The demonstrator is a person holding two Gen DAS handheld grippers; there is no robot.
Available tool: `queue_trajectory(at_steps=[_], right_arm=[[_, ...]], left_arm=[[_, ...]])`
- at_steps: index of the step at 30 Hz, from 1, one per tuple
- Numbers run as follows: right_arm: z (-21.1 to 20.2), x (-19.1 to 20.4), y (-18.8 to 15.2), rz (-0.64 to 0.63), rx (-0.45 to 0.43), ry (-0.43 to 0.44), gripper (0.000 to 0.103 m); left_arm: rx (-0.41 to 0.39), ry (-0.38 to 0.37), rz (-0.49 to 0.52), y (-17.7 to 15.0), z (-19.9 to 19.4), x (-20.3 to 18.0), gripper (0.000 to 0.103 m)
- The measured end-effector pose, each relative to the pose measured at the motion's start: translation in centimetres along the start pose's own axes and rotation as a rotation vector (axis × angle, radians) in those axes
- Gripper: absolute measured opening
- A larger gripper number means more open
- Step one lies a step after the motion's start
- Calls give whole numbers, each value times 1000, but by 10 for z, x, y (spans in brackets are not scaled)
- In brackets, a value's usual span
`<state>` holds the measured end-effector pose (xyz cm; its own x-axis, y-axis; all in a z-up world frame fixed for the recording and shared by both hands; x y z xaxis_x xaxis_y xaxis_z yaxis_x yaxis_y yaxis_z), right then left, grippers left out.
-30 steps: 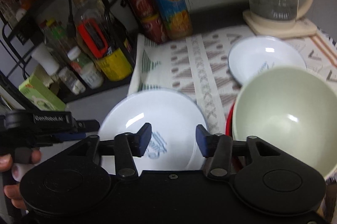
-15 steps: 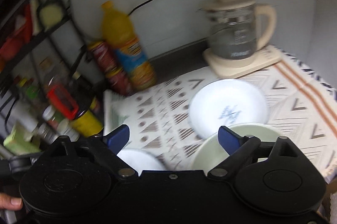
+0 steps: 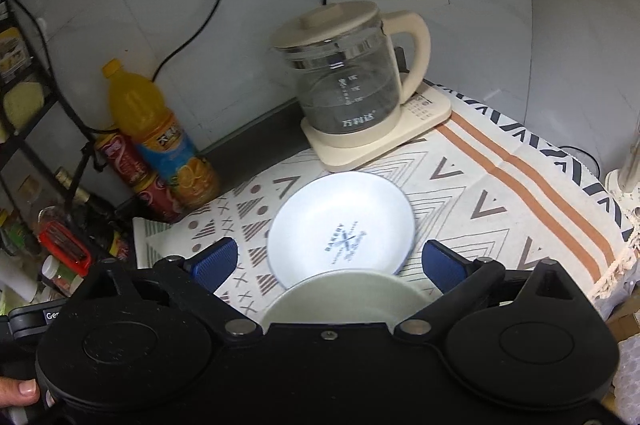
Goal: Organize plates and bowls
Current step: 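Reach both grippers to the rim of the white 'Bakery' plate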
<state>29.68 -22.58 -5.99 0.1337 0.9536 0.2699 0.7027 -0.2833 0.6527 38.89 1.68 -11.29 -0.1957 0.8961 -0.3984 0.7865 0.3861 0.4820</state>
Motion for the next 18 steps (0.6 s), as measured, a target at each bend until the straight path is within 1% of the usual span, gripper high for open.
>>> queue_trajectory(at_steps=[1, 3, 5, 6, 9, 12, 15, 17, 18], right_arm=[[3, -5, 2, 0, 10, 7, 94], [11, -14, 5, 8, 36, 13, 84], [18, -24, 9, 18, 66, 24, 77], [22, -27, 10, 19, 76, 32, 74], [36, -39, 14, 18, 112, 39, 68], [50, -49, 18, 17, 145, 49, 61], [63, -60, 21, 24, 177, 50, 56], [71, -66, 22, 21, 196, 56, 56], [76, -68, 23, 14, 203, 60, 56]], left_arm=[[2, -5, 6, 1, 4, -5, 76], [13, -3, -2, 3, 12, -13, 76], [20, -15, -10, 4, 18, -20, 74], [21, -22, -11, 4, 22, -24, 73], [44, -10, -16, 5, 36, -32, 69], [56, -10, -12, 7, 49, -40, 63], [78, -6, -21, 9, 63, -44, 55], [92, 2, -32, 10, 72, -45, 48], [99, 6, -34, 10, 76, -46, 47]])
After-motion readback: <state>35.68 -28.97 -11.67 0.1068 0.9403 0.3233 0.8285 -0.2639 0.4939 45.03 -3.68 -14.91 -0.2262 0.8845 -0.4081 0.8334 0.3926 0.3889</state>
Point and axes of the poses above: each gripper's, at about its wrist camera, not at the fingertips, and z roughly the way its jaws point, x to its left, y to its top, the point moved 6 cm from there along z, roughly the way its jaws point, and after that the axes turned 1 degree about -z, right-handed, at the moved point
